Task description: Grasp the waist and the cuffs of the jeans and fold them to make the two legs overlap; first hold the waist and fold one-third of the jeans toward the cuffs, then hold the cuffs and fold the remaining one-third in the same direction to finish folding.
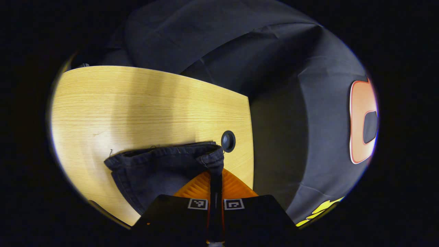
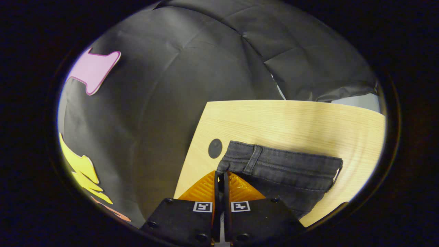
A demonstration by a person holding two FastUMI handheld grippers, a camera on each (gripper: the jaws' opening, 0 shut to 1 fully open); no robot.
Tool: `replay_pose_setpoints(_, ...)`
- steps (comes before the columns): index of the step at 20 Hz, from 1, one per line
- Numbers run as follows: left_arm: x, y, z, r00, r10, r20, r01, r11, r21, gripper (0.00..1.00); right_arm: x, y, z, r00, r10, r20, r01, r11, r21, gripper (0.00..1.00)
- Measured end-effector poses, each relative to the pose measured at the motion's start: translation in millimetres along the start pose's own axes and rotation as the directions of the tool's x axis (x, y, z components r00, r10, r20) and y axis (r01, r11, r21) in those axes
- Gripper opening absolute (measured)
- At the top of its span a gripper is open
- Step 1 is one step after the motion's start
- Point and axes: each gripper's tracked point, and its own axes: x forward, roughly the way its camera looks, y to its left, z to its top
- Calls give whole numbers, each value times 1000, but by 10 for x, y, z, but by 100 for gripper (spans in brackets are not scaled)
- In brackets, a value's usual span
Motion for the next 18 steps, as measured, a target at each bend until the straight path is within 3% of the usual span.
replay_pose_setpoints(1, 57, 14, -8, 1000, 3, 2, -3, 1000, 16, 4, 25, -8, -9, 1000, -6, 6, 6, 1000, 1, 6)
replay_pose_setpoints(3, 62, 44, 31, 1000, 18, 15, -19, 998, 59, 5, 61, 3, -33, 1000, -13, 9, 13, 1000, 0, 5)
replay_pose_setpoints(5, 17, -61, 89, 999, -11, 48, 6, 994, 111, 68, 15, 94, -74, 999, 35, 2, -35, 999, 5, 6)
replay_pose_setpoints(6, -1, -59, 199, 997, -7, 82, -4, 990, 138, 100, 25, 157, -85, 999, 49, 2, -49, 999, -8, 37)
replay_pose_setpoints(8, -58, -35, 236, 996, -14, 90, -3, 982, 187, 99, 4, 161, -127, 999, 43, -17, -43, 997, -61, 98)
replay_pose_setpoints(9, -101, -42, 220, 996, -20, 82, 3, 980, 197, 100, -19, 178, -178, 999, 41, -23, -43, 996, -82, 89)
replay_pose_setpoints(10, -139, -88, 191, 997, -31, 78, 14, 977, 213, 99, -59, 233, -192, 998, 54, -27, -56, 994, -98, 97)
replay_pose_setpoints(12, -296, -249, 215, 991, -83, 107, 47, 952, 303, 100, -202, 369, -143, 996, 84, -12, -85, 986, -144, 97)
replay_pose_setpoints(15, -704, -641, 174, 966, -213, 147, 120, 871, 477, 99, -527, 439, 55, 992, 114, 53, -96, 957, -273, 97)
replay_pose_setpoints(18, -1296, -1210, 25, 909, -381, 171, 229, 797, 559, 99, -862, 381, 223, 987, 112, 112, -58, 914, -402, 98)
